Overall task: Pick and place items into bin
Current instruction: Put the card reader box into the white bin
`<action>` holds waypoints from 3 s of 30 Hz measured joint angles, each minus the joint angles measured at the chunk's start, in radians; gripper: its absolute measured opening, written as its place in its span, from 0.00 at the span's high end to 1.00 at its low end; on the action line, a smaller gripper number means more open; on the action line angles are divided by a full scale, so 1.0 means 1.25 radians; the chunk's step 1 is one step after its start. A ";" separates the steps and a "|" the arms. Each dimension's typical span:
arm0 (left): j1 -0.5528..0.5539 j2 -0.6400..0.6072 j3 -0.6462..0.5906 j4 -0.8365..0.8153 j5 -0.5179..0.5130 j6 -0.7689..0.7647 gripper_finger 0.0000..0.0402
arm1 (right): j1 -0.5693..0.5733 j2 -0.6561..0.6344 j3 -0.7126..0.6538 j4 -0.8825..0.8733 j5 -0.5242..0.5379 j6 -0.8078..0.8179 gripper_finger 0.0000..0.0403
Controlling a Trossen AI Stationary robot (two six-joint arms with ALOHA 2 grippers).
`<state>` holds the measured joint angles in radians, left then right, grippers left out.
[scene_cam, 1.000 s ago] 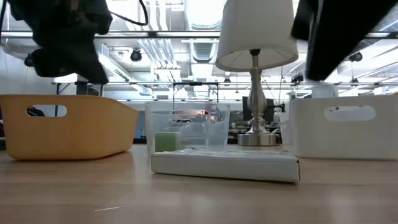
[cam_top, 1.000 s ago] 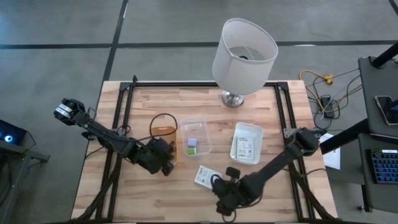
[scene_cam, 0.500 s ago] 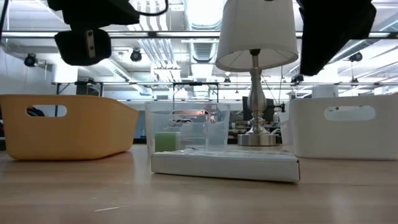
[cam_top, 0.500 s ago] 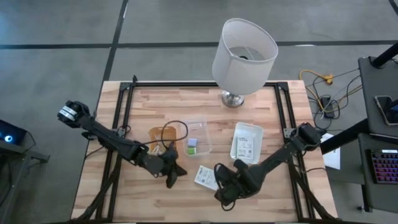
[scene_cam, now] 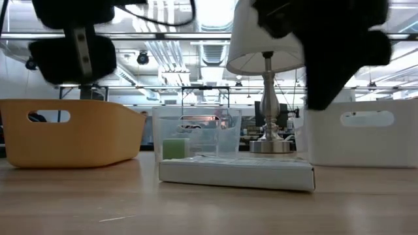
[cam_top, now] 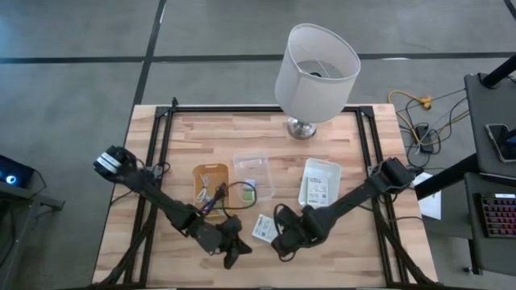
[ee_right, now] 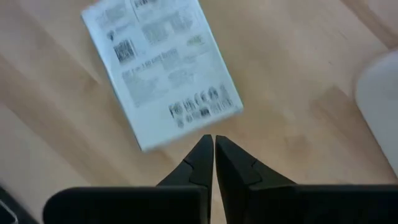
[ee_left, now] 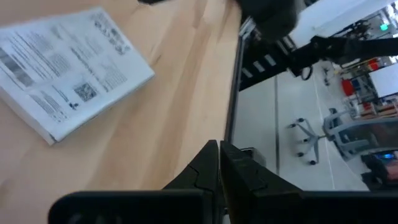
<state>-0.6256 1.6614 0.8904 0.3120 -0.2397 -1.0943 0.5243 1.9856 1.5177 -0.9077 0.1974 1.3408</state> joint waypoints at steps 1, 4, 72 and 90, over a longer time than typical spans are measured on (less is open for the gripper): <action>0.000 0.019 0.004 0.016 0.008 0.000 1.00 | -0.006 0.004 0.000 0.010 -0.001 -0.005 0.98; 0.001 0.067 0.015 0.082 0.041 0.000 1.00 | -0.025 0.013 0.002 0.022 -0.010 -0.016 0.98; 0.053 0.305 0.340 -0.424 -0.199 -0.085 1.00 | -0.140 0.053 -0.104 0.182 -0.052 -0.772 0.98; 0.032 0.312 0.325 -0.385 -0.127 -0.094 1.00 | -0.138 0.051 -0.097 0.238 -0.103 -0.767 0.98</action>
<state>-0.5860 2.0511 1.2968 -0.1691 -0.3979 -1.2116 0.3523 2.0491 1.3960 -0.6108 0.0685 0.3826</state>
